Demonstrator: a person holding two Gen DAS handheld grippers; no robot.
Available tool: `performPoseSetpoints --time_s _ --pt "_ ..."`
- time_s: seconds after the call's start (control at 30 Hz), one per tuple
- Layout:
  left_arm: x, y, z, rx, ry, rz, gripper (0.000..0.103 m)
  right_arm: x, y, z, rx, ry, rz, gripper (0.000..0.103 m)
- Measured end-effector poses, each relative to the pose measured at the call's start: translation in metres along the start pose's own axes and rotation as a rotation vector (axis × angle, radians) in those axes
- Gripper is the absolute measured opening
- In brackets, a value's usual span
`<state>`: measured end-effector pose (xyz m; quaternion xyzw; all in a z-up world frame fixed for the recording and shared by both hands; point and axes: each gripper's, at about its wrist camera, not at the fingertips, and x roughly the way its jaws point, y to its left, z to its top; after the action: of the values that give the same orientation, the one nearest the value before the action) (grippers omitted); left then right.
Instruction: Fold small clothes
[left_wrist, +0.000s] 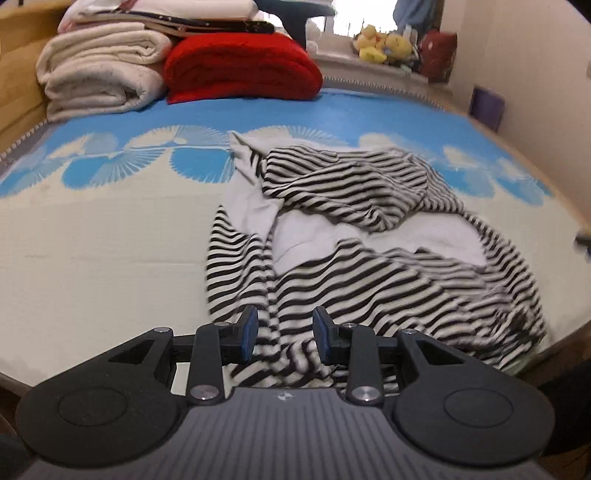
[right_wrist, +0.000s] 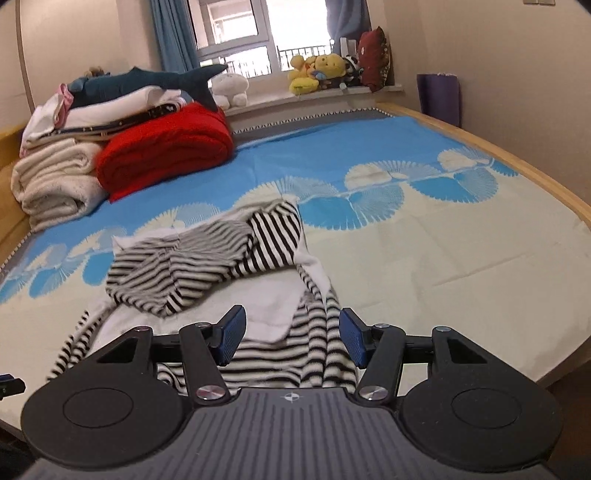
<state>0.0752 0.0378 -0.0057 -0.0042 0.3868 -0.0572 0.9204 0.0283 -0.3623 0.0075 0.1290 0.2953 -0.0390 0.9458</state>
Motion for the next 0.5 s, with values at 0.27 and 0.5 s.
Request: performPoseSetpoints --time_s 0.27,0.5 --pt "0.012 0.005 0.007 -0.047 0.014 -0.002 0.035 0.017 0.002 -0.012 -0.048 0.039 -0.020 0.056" --pt "0.035 0.009 0.006 -0.079 0.075 0.040 0.035 0.052 -0.011 -0.019 0.031 0.124 -0.056 0.054"
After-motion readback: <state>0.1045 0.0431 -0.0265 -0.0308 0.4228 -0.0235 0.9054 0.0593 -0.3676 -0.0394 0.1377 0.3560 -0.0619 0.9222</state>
